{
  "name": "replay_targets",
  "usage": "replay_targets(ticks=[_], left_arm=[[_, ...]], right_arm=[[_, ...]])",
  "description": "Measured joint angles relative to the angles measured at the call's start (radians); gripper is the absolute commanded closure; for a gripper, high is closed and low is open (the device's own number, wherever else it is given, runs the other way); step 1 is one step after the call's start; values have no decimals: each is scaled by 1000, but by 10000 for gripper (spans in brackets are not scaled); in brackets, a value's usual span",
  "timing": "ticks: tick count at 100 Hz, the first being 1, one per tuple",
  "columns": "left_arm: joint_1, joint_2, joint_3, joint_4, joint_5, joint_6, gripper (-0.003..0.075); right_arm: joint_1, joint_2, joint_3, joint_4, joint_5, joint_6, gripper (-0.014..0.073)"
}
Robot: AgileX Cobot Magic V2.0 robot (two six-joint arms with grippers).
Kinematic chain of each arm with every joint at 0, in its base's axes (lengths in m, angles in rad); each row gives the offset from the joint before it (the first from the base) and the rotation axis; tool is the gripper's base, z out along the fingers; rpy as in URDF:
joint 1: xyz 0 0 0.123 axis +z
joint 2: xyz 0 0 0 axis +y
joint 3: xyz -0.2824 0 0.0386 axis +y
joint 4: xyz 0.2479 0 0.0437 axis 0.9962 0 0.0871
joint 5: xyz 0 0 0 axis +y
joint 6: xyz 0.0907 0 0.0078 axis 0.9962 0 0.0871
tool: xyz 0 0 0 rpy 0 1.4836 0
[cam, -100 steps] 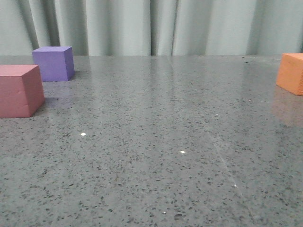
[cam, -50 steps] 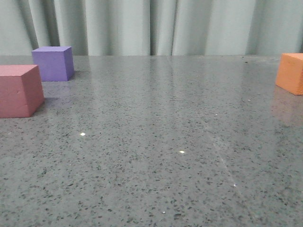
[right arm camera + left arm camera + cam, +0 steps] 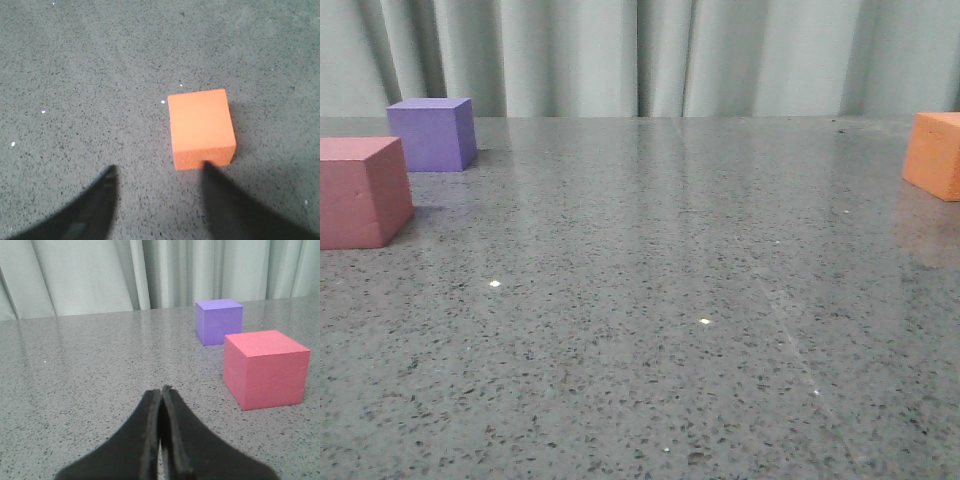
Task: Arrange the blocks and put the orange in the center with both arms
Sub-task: 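Grasp the orange cube with the right gripper and lift it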
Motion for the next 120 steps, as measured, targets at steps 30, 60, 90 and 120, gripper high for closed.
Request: replay_targets(ticks=[30,60,90,120], left_arm=[[0,0,0,0,0,0,739],[0,0,0,0,0,0,739],[0,0,0,0,0,0,739],[0,0,0,0,0,0,739]], right_arm=[[0,139,-77,-73,-2,-2,-40],[0,327,-158,-136,-12,-2,-40],[-2,469,-187,-163,-38,-4,-40],[-2,518,-189,-153,-33,-6,-39]])
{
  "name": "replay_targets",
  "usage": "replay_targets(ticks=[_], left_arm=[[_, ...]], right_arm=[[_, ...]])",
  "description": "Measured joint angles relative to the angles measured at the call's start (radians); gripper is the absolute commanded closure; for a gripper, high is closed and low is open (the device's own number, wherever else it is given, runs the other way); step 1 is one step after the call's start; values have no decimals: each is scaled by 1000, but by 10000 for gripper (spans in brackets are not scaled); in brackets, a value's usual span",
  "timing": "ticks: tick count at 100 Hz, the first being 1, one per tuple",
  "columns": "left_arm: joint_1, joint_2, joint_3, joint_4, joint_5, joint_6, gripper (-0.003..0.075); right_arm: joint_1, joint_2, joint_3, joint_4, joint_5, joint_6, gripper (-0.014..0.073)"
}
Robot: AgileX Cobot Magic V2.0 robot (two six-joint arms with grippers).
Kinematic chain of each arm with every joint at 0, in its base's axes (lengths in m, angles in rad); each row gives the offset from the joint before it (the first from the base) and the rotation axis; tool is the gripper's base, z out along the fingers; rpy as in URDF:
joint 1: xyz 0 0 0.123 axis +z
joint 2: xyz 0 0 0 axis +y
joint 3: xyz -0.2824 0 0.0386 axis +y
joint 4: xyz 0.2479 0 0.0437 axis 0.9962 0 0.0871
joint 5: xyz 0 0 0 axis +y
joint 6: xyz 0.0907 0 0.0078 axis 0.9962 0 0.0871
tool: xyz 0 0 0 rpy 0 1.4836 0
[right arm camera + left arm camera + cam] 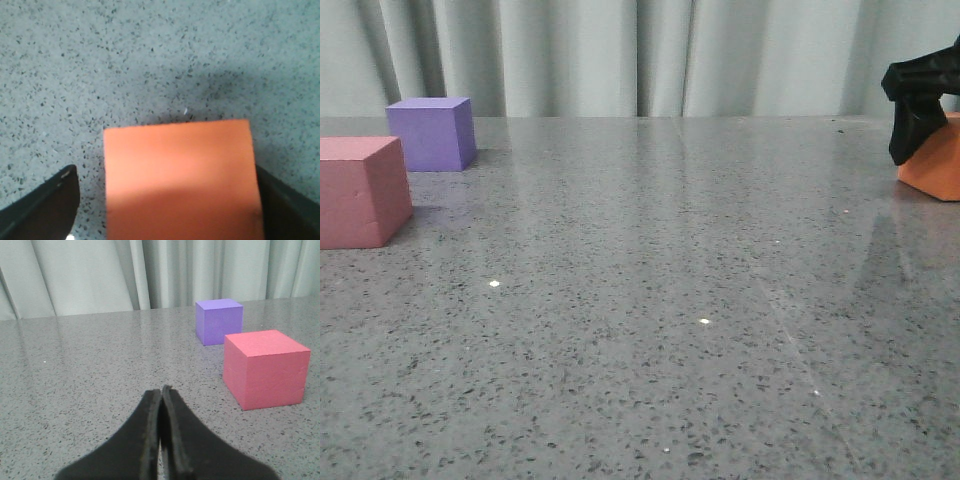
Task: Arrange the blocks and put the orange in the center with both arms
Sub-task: 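Grasp the orange cube with the right gripper and lift it, then carry the orange cube to the table center and release it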
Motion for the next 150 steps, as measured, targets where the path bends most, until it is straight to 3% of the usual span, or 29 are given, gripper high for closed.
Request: replay_targets(ticks=[10,27,33,57,79,122,150], left_arm=[[0,0,0,0,0,0,739],[0,0,0,0,0,0,739],[0,0,0,0,0,0,739],[0,0,0,0,0,0,739],[0,0,0,0,0,0,739],[0,0,0,0,0,0,739],[0,0,0,0,0,0,739]], right_arm=[[0,0,0,2,1,0,3],[0,0,0,2,10,0,277],[0,0,-4,2,22,0,333],[25,-32,-100,64,139,0,335],[183,-53,-194,118,175,29,335],[431,144,-348,108,180,289,335],[528,258,-448,-31,222,475,335]])
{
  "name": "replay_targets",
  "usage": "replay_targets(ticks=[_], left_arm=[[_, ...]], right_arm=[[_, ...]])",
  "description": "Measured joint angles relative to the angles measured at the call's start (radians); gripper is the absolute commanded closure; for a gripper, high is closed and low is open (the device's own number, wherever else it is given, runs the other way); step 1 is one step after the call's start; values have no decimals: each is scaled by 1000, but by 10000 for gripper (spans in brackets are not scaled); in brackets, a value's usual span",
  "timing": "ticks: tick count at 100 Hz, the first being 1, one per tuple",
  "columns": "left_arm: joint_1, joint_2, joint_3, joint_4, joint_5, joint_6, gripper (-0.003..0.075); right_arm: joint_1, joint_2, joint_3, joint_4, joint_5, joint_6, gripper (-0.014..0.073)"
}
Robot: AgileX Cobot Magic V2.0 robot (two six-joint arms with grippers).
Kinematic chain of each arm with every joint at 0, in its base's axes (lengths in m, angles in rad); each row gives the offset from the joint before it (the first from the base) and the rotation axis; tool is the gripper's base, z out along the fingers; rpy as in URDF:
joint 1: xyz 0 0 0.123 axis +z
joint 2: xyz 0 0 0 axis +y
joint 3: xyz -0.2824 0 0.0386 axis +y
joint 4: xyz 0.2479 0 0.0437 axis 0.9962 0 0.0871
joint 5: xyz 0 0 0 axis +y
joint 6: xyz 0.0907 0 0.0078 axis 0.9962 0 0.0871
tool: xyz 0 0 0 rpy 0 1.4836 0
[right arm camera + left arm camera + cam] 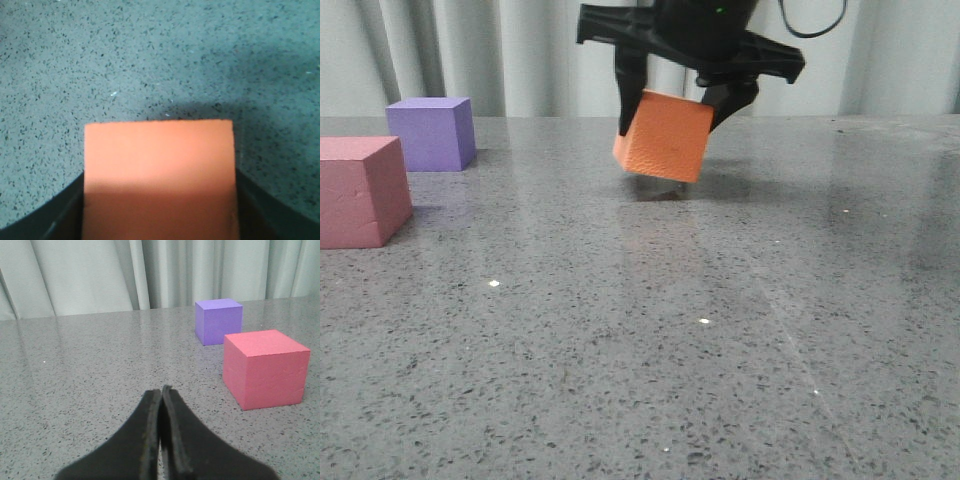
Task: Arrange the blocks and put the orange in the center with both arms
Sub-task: 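Carry the orange cube to the table center and release it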
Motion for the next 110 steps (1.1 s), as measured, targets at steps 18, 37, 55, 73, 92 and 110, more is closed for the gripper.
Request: replay_targets(ticks=[18,37,55,73,92,110], left_arm=[[0,0,0,0,0,0,739],[0,0,0,0,0,0,739],[0,0,0,0,0,0,739],[0,0,0,0,0,0,739],[0,0,0,0,0,0,739],[0,0,0,0,0,0,739]], right_arm=[[23,27,-14,-35,11,61,335],[25,37,-19,-41,11,76,335],[25,39,-21,-45,11,77,119],[26,53,-21,-44,7,77,-65],[26,60,-56,-44,16,77,-59],[26,20,-83,-44,25,52,-59]])
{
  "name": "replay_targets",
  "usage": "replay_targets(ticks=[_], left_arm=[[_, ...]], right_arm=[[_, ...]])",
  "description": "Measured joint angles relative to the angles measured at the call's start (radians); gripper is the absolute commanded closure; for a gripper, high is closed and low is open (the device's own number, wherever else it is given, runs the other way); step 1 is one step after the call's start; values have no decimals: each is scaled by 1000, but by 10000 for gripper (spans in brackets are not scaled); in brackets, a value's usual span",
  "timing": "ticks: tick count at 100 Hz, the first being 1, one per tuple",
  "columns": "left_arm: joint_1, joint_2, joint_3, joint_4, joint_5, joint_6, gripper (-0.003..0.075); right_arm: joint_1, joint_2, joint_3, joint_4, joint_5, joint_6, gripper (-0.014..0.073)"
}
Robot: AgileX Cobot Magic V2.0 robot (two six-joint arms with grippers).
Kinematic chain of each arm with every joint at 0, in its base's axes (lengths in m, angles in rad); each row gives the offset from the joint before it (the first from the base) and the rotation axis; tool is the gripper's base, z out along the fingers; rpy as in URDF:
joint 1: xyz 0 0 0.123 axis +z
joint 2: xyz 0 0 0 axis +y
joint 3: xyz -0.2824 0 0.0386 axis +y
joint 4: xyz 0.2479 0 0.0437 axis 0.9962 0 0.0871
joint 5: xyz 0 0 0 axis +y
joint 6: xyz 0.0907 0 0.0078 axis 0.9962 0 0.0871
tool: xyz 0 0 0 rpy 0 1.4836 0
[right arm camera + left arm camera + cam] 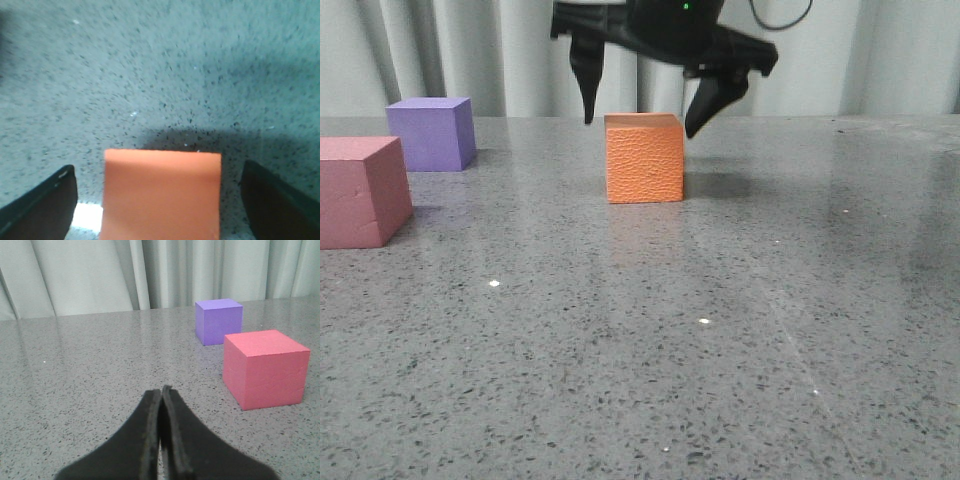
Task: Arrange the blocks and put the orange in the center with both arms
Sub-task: 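Carry the orange cube to the table center and release it, then raise the open right gripper away from the orange cube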
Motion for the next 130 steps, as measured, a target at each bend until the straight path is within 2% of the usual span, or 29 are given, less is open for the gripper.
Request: replay_targets(ticks=[17,34,48,62,76,102,112,130], left_arm=[[0,0,0,0,0,0,739],[0,0,0,0,0,0,739],[0,0,0,0,0,0,739],[0,0,0,0,0,0,739],[0,0,0,0,0,0,739],[0,0,0,0,0,0,739],[0,0,0,0,0,0,739],[0,0,0,0,0,0,739]], right_arm=[[0,-97,-2,-53,39,-57,-59],[0,-203,13,-217,134,-79,-59],[-23,-317,105,-300,175,-82,-59],[-73,-470,255,-316,170,-83,-32],[-133,-638,430,-322,137,-85,102],[-184,-907,700,-324,126,-85,522],[-184,-1000,771,-324,126,-85,650],[-184,-1129,838,-324,157,-86,661]])
